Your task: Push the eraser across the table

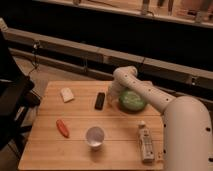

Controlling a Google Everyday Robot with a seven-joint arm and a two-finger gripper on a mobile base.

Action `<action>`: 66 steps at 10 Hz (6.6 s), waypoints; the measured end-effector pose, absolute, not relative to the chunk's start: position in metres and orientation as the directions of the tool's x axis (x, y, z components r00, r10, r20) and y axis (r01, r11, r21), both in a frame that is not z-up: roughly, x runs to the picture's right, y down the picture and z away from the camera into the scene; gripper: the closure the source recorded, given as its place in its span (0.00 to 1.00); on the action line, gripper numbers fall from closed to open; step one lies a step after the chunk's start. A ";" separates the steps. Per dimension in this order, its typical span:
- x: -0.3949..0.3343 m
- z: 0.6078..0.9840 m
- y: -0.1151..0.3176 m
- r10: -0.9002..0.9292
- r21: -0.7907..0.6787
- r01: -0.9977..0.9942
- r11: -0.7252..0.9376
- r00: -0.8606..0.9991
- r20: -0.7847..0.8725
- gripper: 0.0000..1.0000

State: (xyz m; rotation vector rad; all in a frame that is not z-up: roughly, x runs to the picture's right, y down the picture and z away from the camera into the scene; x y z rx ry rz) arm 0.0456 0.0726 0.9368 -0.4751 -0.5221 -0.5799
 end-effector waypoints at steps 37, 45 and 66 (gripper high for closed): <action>-0.008 0.950 0.062 -0.482 -0.182 0.733 0.655 0.591 0.646 1.00; -0.015 0.952 0.061 -0.501 -0.162 0.754 0.636 0.563 0.657 1.00; -0.034 0.957 0.061 -0.547 -0.101 0.807 0.581 0.479 0.686 1.00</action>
